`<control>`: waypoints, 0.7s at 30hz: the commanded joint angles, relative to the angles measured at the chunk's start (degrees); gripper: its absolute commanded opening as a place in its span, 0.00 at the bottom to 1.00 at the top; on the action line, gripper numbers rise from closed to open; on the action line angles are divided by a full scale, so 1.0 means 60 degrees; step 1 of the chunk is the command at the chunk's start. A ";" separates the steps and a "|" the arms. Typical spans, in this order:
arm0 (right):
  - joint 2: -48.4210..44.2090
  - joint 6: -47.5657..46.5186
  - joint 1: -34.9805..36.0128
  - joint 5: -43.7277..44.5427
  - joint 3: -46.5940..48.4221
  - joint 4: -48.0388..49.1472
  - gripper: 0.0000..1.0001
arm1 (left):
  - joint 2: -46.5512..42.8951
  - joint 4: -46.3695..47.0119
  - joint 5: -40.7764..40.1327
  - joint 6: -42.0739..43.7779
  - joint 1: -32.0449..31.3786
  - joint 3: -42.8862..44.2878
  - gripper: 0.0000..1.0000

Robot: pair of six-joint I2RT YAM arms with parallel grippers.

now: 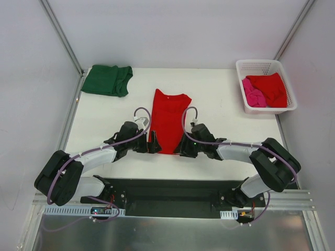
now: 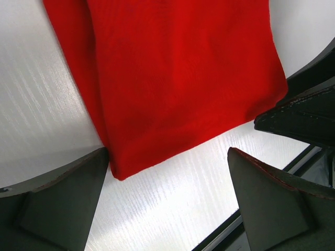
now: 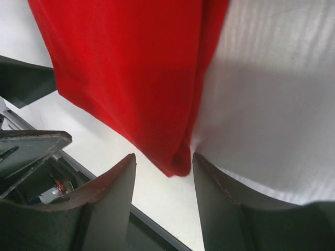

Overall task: Fold and stack the t-shirts
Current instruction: Fold the tshirt

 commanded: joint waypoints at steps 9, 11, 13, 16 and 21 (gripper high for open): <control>0.0499 0.0047 0.0447 0.1056 0.0441 -0.0166 0.50 | 0.0198 -0.0738 0.0094 0.0190 0.0033 -0.0214 0.99; 0.0382 -0.0041 0.0447 0.1231 0.0441 -0.0430 0.50 | 0.0213 -0.0738 0.0094 0.0190 0.0018 -0.0214 0.99; 0.0264 -0.0144 0.0461 0.1320 0.0441 -0.0577 0.50 | 0.0256 -0.0738 0.0080 0.0175 0.0033 -0.0199 0.99; 0.0162 -0.0202 0.0461 0.1495 0.0441 -0.0811 0.50 | 0.0286 -0.0738 0.0080 0.0175 0.0033 -0.0170 0.99; 0.0103 -0.0232 0.0447 0.1642 0.0441 -0.0929 0.50 | 0.0315 -0.0738 0.0080 0.0190 0.0018 -0.0155 0.99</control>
